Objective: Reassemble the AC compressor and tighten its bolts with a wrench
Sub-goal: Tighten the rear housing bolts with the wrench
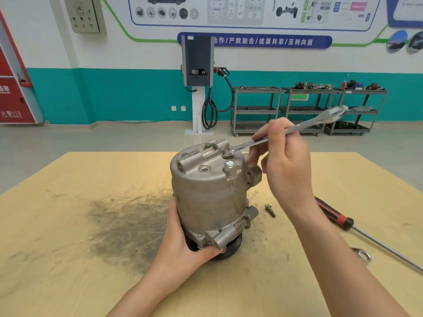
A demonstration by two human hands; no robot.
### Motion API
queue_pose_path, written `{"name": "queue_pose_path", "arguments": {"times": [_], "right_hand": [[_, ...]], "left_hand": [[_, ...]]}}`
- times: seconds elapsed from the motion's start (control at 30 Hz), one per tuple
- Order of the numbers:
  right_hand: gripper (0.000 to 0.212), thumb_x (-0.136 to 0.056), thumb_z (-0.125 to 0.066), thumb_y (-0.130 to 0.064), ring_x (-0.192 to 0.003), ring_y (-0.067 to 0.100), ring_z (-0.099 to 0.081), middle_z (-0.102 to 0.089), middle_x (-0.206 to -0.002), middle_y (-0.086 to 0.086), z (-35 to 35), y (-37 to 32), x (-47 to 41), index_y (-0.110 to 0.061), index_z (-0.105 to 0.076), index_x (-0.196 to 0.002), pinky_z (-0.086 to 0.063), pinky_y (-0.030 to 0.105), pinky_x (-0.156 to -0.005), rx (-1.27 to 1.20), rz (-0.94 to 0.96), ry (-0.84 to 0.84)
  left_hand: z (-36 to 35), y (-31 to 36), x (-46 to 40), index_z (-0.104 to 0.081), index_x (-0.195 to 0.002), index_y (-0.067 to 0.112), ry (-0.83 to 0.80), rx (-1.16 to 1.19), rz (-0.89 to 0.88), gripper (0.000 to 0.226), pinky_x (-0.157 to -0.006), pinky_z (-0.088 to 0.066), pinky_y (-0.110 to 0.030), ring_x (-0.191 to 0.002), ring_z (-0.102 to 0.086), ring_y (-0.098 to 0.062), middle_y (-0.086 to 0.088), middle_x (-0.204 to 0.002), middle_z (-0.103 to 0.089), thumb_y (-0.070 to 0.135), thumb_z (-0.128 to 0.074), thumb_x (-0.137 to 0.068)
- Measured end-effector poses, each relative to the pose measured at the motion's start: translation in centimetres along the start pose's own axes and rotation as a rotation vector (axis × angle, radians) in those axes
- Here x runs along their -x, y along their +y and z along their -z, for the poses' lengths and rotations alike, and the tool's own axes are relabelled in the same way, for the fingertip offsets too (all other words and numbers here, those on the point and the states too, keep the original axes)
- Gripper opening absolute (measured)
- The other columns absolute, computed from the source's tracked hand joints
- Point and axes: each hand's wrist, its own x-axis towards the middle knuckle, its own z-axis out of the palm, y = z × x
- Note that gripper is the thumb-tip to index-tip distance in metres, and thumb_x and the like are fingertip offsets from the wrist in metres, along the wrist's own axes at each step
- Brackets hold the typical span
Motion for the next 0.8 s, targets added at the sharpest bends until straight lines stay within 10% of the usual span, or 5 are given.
{"name": "queue_pose_path", "arguments": {"times": [0.13, 0.23, 0.63, 0.8], "right_hand": [[0.046, -0.099, -0.046, -0.039, -0.042, 0.014, -0.051, -0.060, -0.057, -0.001, -0.8, -0.6, 0.9, -0.004, -0.063, -0.074, -0.038, 0.027, -0.037, 0.495, 0.597, -0.032], [0.047, -0.098, -0.047, -0.037, -0.041, 0.014, -0.050, -0.060, -0.055, 0.001, -1.0, -0.7, 1.0, -0.002, -0.064, -0.072, -0.039, 0.031, -0.033, 0.568, 0.683, 0.013], [0.043, -0.106, -0.028, -0.038, -0.050, 0.013, -0.057, -0.060, -0.055, -0.001, 0.4, -0.1, -0.5, -0.017, -0.054, -0.081, -0.037, 0.018, -0.042, -0.189, -0.222, 0.011], [0.044, -0.106, -0.028, -0.038, -0.049, 0.012, -0.057, -0.062, -0.056, 0.000, 0.3, 0.0, -0.6, -0.015, -0.056, -0.080, -0.036, 0.018, -0.040, -0.204, -0.291, -0.045]], "left_hand": [[-0.1, -0.2, -0.1, -0.007, -0.139, 0.057, 0.013, -0.014, -0.005, 0.118, -0.087, -0.034, 0.005, -0.121, -0.040, 0.021, 0.048, -0.125, -0.039, 0.050, -0.085, -0.051], [-0.1, -0.2, -0.1, -0.008, -0.137, 0.058, 0.018, -0.014, -0.011, 0.116, -0.087, -0.034, 0.005, -0.121, -0.040, 0.020, 0.047, -0.124, -0.040, 0.049, -0.085, -0.051], [0.0, 0.0, 0.0, -0.008, -0.145, 0.051, 0.002, 0.006, -0.010, 0.122, -0.090, -0.038, 0.000, -0.124, -0.040, 0.019, 0.045, -0.130, -0.039, 0.053, -0.087, -0.051], [0.0, 0.0, 0.0, -0.006, -0.146, 0.051, 0.005, -0.010, -0.013, 0.126, -0.101, -0.035, -0.015, -0.126, -0.039, 0.018, 0.041, -0.136, -0.037, 0.057, -0.087, -0.050]]}}
